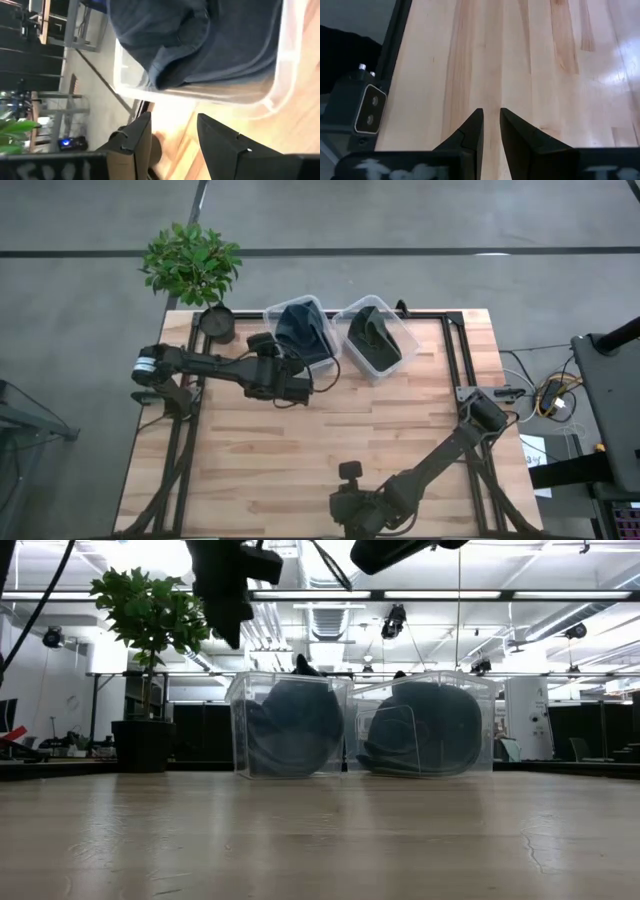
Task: Pick & Place hat
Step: Return to Home Position
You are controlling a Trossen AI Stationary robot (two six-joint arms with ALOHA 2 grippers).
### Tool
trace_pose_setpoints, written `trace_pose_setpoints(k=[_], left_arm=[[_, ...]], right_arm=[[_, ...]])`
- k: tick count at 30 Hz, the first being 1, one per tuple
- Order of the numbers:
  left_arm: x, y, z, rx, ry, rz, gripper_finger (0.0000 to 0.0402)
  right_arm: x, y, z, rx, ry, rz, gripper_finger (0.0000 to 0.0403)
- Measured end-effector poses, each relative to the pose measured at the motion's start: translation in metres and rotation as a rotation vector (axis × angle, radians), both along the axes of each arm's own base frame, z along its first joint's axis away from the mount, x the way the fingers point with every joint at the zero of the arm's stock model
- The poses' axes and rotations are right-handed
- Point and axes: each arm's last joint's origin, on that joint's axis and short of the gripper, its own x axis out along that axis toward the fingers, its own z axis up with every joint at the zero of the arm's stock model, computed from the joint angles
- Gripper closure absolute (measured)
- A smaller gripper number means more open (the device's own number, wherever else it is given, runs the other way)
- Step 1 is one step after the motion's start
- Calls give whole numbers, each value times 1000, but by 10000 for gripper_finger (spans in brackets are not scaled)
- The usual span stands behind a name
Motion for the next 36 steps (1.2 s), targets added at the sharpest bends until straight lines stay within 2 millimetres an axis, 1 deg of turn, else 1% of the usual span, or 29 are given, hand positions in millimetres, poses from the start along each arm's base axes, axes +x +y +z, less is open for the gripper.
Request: trace_pose_setpoints(k=[2,5,7,9,11,14,16,19,21,26,33,36], left_arm=[[0,-5,-9,-2,13,-21,251],[2,-16,-24,-15,7,-95,260],[4,-24,-33,-59,-55,-129,270],[4,-33,-41,-140,-123,-179,280],[1,-46,-45,-217,-210,-250,286],[-8,-67,-42,-299,-388,-370,289],[-16,-79,-36,-359,-535,-470,289],[-33,-91,-28,-459,-715,-634,290],[-48,-94,-25,-512,-795,-710,290],[-86,-90,-26,-572,-936,-782,290],[-132,-77,-31,-655,-1050,-859,290],[-147,-72,-35,-693,-1094,-931,290]], right_arm=[[0,-1,1,-7,5,-4,346],[-2,-1,3,-64,-36,-27,349],[-5,0,8,-105,-69,-29,352],[-9,2,15,-105,-85,-20,356],[-15,5,21,-94,-101,-8,360],[-24,7,24,-114,-121,-5,364],[-29,7,24,-149,-143,-22,365],[-36,2,24,-149,-185,-39,365],[-41,-3,26,-119,-215,-45,365],[-60,-21,29,-43,-304,-49,365],[-98,-58,41,47,-424,-48,365],[-115,-74,42,67,-470,-32,365]])
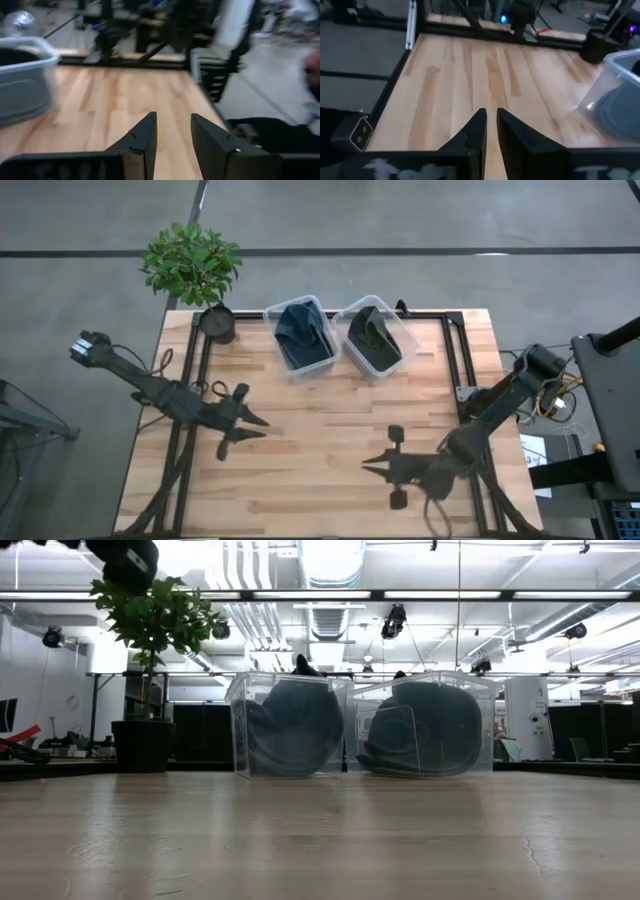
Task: Pick & Place hat
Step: Return to Home Position
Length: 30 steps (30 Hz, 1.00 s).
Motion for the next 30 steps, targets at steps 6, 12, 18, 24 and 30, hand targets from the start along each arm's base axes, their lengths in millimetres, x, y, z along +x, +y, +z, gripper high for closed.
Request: trace_pose_setpoints(k=[6,12,18,24,30], left_arm=[[-21,6,-11,-26,-143,-155,290],[-29,9,-27,-32,-194,-228,290],[-29,13,-32,29,-225,-200,290],[-31,22,-32,57,-222,-147,290],[-41,31,-33,68,-196,-116,290]], right_arm=[[-37,-33,-10,96,-93,122,365],[-58,-67,-24,201,-251,305,365],[-71,-103,-39,202,-280,278,365],[-96,-122,-48,186,-348,279,365],[-115,-134,-59,187,-368,281,365]])
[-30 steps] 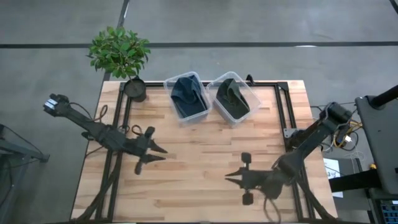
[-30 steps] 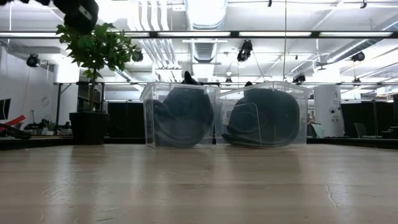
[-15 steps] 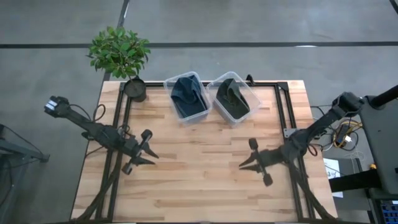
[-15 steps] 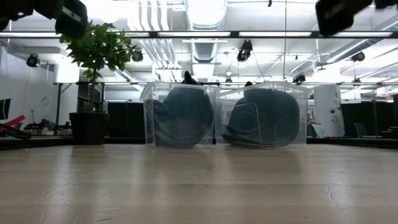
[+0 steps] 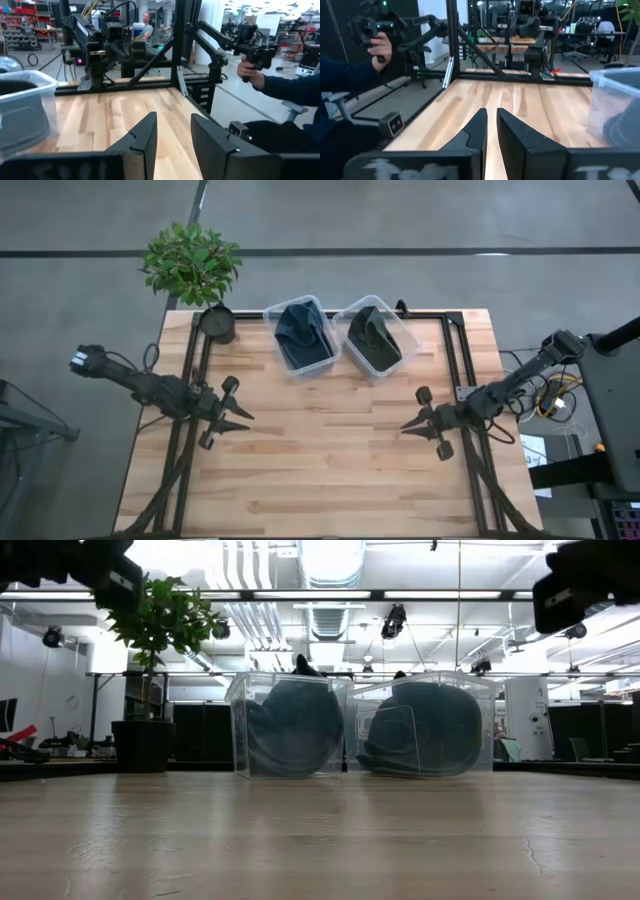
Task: Pick & Place hat
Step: Return to Home Position
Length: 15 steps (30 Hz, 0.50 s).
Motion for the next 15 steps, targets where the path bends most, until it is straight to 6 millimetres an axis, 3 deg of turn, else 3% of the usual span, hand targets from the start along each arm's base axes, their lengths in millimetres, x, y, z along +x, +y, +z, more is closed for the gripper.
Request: trace_pose_setpoints(k=[10,15], left_arm=[[-17,9,-8,19,-26,73,290],[-26,15,-13,-2,-30,126,290]], right_arm=[[-14,-10,-15,-77,-39,-15,365],[-20,-13,-10,-66,-5,-13,365]])
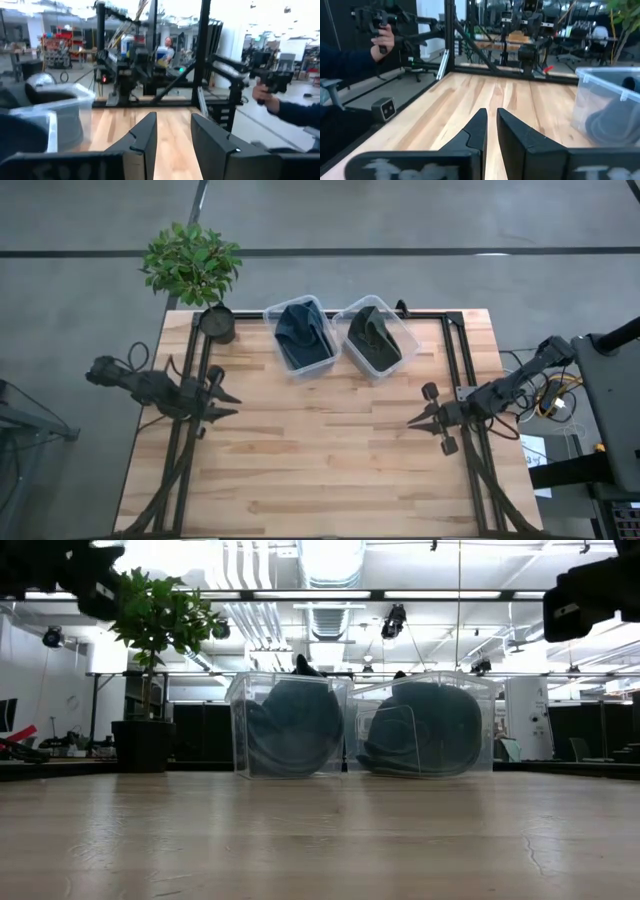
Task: Pick & Place hat
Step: Return to Home Position
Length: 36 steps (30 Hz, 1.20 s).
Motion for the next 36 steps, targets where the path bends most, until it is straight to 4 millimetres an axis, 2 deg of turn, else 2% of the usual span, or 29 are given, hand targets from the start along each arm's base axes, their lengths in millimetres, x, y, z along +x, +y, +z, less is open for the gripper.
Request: trace_pose_setpoints(k=[6,14,20,24,28,36], left_arm=[[-9,4,-8,-7,-10,12,290],[-3,2,-36,42,63,28,290],[0,2,-46,60,67,62,290],[1,5,-46,-10,65,196,290],[2,8,-47,23,70,305,290],[2,8,-48,43,82,324,290]], right_arm=[[-8,-5,0,-3,28,3,365],[-15,-9,-14,-30,32,4,365],[-16,-10,-14,-57,26,4,365],[-15,-12,-14,-70,21,-56,365],[-15,-14,-14,-76,19,-122,365],[-15,-14,-14,-91,25,-124,365]])
